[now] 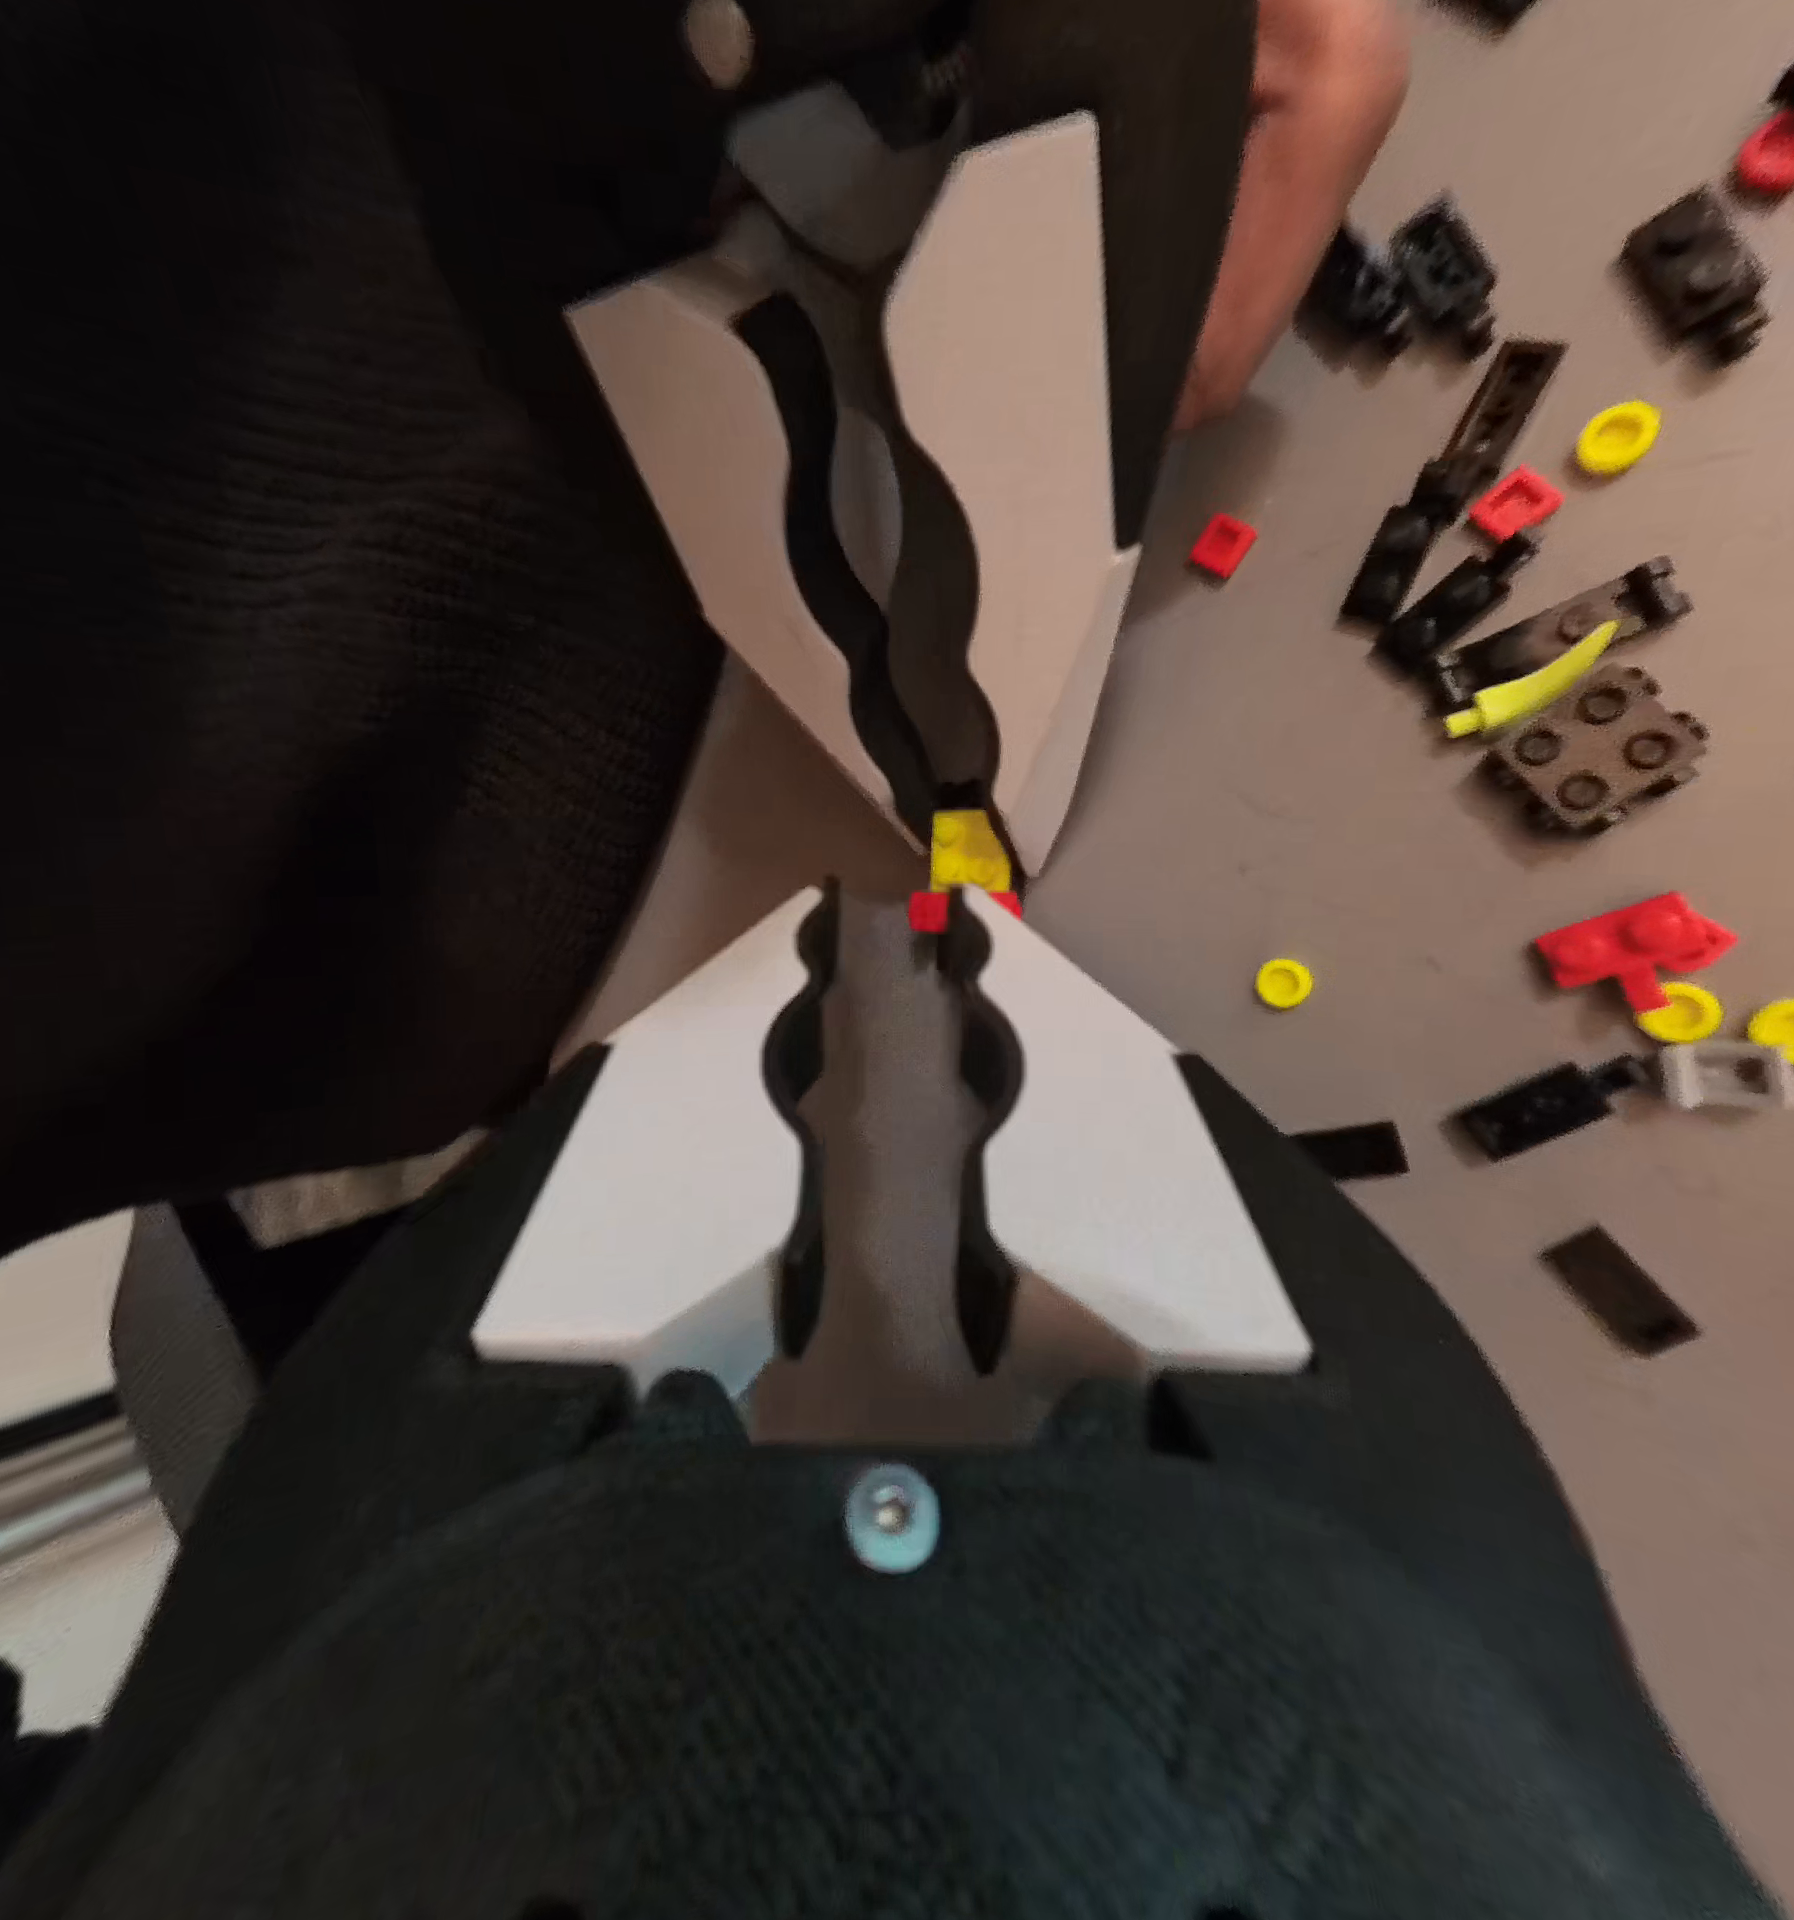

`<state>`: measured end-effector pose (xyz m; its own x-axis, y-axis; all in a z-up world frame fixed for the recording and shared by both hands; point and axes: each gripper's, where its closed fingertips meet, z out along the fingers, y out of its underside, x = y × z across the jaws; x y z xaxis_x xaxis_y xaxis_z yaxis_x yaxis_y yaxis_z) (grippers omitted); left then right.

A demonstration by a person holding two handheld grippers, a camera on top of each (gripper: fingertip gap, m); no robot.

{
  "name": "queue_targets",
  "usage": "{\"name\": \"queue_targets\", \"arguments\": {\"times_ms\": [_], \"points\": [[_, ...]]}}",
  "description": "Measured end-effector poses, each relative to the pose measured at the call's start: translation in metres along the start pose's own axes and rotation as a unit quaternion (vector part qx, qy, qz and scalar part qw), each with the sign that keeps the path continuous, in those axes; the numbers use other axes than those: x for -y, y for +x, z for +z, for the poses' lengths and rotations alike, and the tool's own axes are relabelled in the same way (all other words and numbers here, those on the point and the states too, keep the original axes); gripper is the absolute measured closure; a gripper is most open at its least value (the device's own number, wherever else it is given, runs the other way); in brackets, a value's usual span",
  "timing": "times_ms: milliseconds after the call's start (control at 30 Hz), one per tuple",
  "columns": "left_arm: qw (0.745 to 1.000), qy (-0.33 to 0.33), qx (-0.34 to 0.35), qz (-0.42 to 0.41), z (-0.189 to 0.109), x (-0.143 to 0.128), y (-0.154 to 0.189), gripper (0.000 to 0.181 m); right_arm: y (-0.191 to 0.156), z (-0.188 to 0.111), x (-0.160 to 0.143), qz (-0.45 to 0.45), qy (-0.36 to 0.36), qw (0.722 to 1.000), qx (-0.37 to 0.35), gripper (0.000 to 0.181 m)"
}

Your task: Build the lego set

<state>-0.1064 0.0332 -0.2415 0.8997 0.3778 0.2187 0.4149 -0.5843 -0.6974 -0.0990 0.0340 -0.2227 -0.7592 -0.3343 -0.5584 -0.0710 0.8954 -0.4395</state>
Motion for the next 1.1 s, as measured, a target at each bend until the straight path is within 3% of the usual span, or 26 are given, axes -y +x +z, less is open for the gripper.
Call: {"name": "queue_targets", "arguments": {"times_ms": [33, 167, 333, 467, 667, 1100], "points": [[1.000, 0.000, -0.001, -0.002, 0.000, 0.000, 0.000, 0.166, -0.001, -0.002, 0.003, 0.000, 0.019, 1.000, -0.013, 0.156], [1.000, 0.003, -0.007, -0.011, -0.001, 0.000, -0.001, 0.167, 0.008, -0.010, 0.003, -0.023, 0.078, 0.989, -0.124, 0.151], [0.999, 0.007, -0.018, -0.028, -0.001, 0.001, -0.002, 0.167, 0.010, -0.019, 0.016, -0.046, 0.208, 0.944, -0.253, 0.144], [0.999, 0.008, -0.023, -0.031, -0.001, 0.001, -0.002, 0.167, 0.014, -0.016, 0.003, -0.092, 0.149, 0.925, -0.339, 0.152], [1.000, 0.004, -0.021, -0.019, -0.001, 0.000, 0.000, 0.167, 0.018, 0.003, -0.001, -0.099, 0.132, 0.940, -0.299, 0.155], [0.999, 0.005, -0.028, -0.024, -0.001, 0.000, 0.000, 0.166, 0.017, 0.001, 0.000, -0.089, 0.147, 0.945, -0.279, 0.159]]}}
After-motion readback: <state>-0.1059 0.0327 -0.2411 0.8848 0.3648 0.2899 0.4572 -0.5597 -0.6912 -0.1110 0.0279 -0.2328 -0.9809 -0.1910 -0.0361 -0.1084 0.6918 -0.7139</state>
